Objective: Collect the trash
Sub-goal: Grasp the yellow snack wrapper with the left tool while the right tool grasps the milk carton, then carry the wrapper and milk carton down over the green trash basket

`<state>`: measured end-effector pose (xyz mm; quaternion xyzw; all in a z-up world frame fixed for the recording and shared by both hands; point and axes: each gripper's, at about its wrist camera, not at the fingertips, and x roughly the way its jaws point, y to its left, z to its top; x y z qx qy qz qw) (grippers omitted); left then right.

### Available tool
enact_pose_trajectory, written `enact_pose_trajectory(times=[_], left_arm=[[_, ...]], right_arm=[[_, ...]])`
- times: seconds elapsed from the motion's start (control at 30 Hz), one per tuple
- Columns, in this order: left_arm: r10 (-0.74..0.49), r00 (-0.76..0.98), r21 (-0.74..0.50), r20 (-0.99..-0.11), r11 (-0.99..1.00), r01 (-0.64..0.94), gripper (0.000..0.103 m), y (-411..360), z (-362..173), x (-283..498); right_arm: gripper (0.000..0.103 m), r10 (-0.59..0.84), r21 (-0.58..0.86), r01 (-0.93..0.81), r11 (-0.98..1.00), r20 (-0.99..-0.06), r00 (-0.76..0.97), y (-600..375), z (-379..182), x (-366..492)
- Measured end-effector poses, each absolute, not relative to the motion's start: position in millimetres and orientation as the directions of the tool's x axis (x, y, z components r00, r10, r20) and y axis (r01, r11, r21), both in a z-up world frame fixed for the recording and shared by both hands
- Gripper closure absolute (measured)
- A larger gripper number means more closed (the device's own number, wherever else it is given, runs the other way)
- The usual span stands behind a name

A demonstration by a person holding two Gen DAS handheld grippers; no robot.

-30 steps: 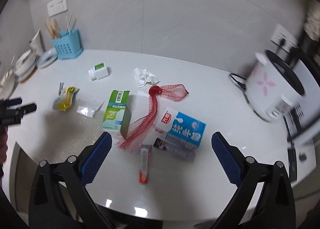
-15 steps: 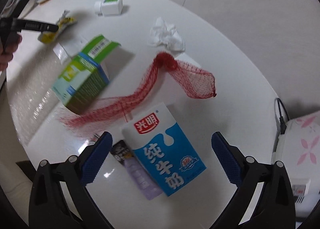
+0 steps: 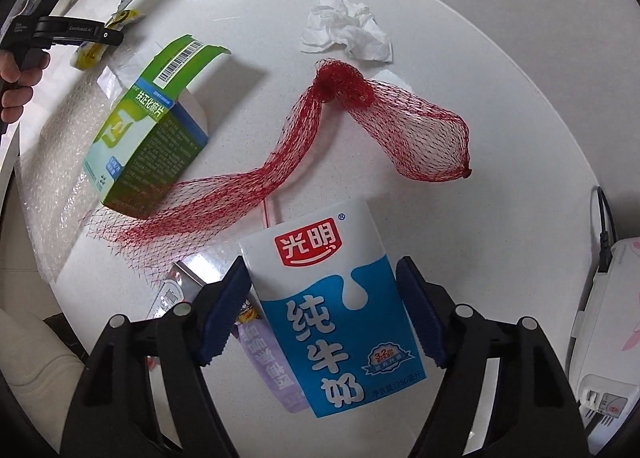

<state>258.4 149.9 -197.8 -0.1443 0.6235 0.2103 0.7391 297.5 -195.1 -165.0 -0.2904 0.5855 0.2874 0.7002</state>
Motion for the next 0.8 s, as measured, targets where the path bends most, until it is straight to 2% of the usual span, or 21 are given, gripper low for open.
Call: enact_pose_trajectory(times=[0.07, 0.13, 0.27, 0.6, 0.8], left_arm=[[0.125, 0.123, 0.048, -0.985, 0.868, -0.494, 0.043, 152.1, -196.8, 258.8], [0.135, 0.119, 0.061, -0.984, 0.873, -0.484, 0.053, 151.9, -196.0, 260.9], [0.118, 0.131, 0.042, -0.984, 0.878, -0.477, 0.061, 155.2, -190.3, 260.7], [0.124, 0.162, 0.034, -0.979, 0.884, -0.467, 0.072, 146.9, -169.7, 252.4], [0.115, 0.213, 0.009, -0.970, 0.897, -0.443, 0.072, 141.5, -153.7, 248.7]], right_arm=[[0.033, 0.061, -0.070, -0.731, 0.678, -0.987, 0.151, -196.2, -162.6, 298.2], [0.033, 0.061, -0.069, -0.717, 0.693, -0.986, 0.154, -195.7, -158.4, 298.4], [0.034, 0.067, -0.066, -0.688, 0.723, -0.984, 0.165, -203.2, -148.3, 307.1], [0.036, 0.080, -0.071, -0.566, 0.821, -0.968, 0.238, -220.6, -119.6, 314.8], [0.036, 0.071, -0.077, -0.460, 0.884, -0.953, 0.296, -234.1, -113.5, 304.5]])
